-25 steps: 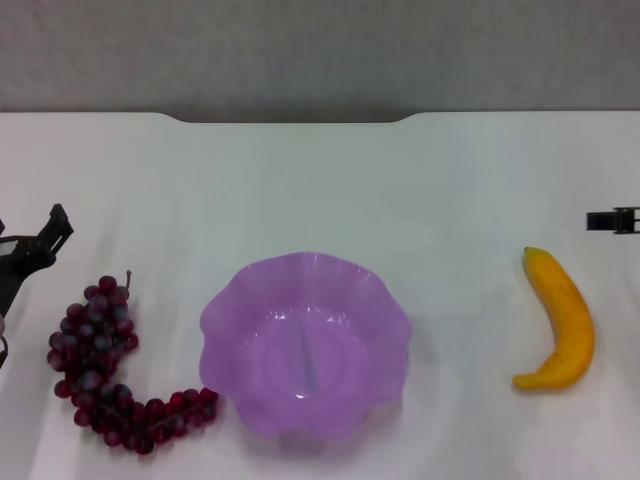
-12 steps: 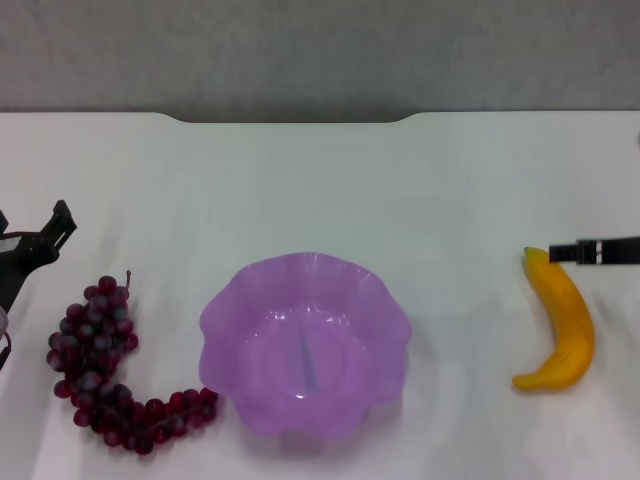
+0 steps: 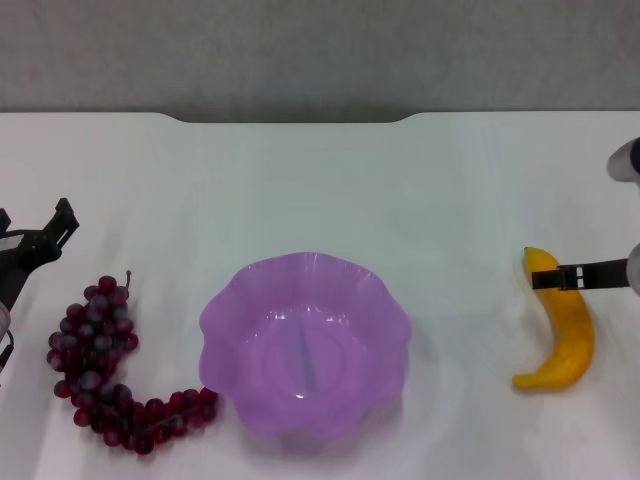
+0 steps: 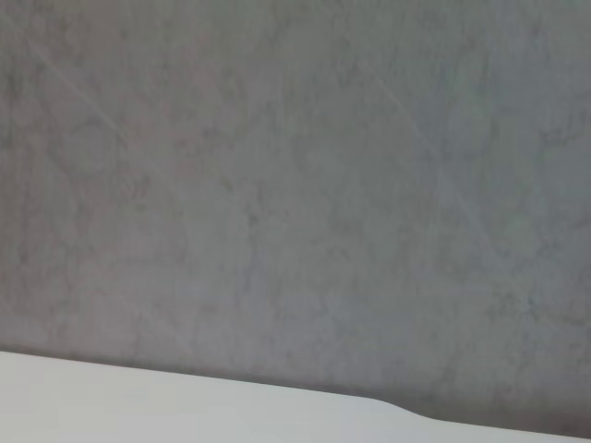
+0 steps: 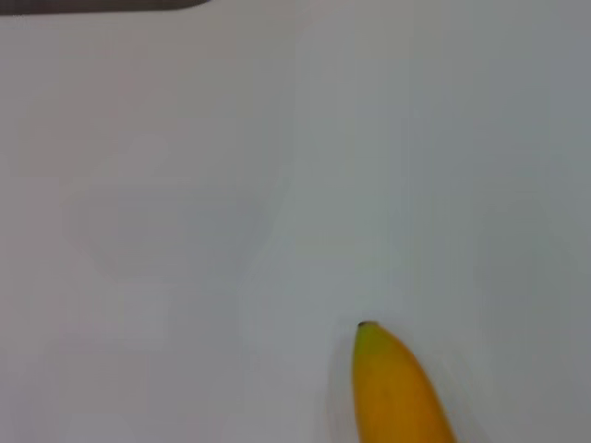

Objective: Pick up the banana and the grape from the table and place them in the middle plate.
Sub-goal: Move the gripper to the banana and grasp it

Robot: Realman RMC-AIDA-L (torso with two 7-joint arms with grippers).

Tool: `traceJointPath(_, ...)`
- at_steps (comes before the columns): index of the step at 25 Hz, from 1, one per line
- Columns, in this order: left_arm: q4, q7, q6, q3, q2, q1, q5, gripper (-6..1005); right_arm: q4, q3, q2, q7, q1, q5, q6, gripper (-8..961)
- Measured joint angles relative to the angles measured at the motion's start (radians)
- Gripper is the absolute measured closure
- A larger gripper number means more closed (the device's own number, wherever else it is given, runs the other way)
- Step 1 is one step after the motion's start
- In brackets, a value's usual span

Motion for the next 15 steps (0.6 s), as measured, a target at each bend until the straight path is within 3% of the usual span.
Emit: traceJointPath(15,0.0,0.0,0.001,0.0,0.0,-0.002,0.0,105,-0.073,-0.051,0.0,-0.002,0.028,0.013,-0.017,79)
